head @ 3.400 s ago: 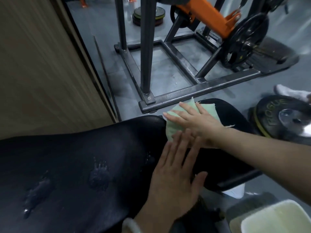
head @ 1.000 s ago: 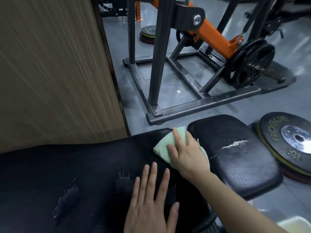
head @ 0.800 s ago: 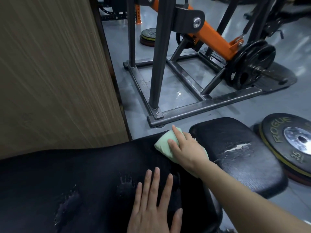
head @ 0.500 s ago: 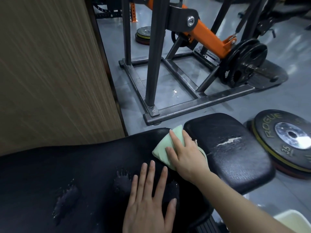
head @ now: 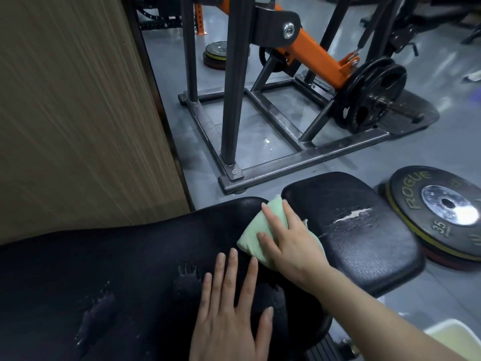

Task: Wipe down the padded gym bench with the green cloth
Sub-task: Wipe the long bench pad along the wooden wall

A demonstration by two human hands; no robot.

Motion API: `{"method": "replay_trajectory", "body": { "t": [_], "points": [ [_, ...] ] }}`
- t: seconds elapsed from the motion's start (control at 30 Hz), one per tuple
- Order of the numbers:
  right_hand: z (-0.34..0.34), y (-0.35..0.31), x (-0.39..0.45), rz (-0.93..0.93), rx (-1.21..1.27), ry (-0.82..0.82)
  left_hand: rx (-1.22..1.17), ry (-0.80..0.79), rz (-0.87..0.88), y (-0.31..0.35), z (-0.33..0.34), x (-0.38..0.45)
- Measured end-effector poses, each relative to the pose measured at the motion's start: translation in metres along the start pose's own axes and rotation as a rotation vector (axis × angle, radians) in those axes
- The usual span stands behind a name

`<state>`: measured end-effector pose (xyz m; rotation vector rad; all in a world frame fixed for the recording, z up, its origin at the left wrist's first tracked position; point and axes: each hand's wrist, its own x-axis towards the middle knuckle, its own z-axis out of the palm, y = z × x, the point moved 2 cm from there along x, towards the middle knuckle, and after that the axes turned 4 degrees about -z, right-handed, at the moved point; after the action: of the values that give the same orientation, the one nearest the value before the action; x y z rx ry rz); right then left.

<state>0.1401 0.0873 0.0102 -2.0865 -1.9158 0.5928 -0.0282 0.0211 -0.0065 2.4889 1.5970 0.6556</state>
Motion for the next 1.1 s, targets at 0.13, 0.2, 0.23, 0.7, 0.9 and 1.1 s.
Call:
{"method": "replay_trajectory", "body": {
  "t": [0.13, 0.2, 0.23, 0.7, 0.9, 1.1],
  "points": [
    [-0.001, -0.002, 0.026, 0.013, 0.043, -0.041, 0.018, -0.01, 0.003, -0.001, 0.0, 0.0],
    [-0.001, -0.002, 0.031, 0.018, 0.052, -0.055, 0.026, -0.016, 0.005, -0.001, 0.0, 0.0],
    [-0.002, -0.002, 0.032, 0.008, 0.051, -0.056, 0.028, -0.016, 0.008, -0.001, -0.001, 0.0],
    [0.006, 0.007, -0.036, -0.056, -0.061, -0.022, 0.018, -0.014, 0.01, -0.003, 0.004, 0.001],
    [0.001, 0.002, 0.014, 0.089, 0.058, -0.034, 0.021, -0.042, 0.007, -0.001, 0.003, 0.001],
    [-0.001, -0.001, 0.005, 0.09, 0.027, -0.047, 0.065, -0.134, -0.024, 0.001, -0.004, 0.0]
  ]
}}
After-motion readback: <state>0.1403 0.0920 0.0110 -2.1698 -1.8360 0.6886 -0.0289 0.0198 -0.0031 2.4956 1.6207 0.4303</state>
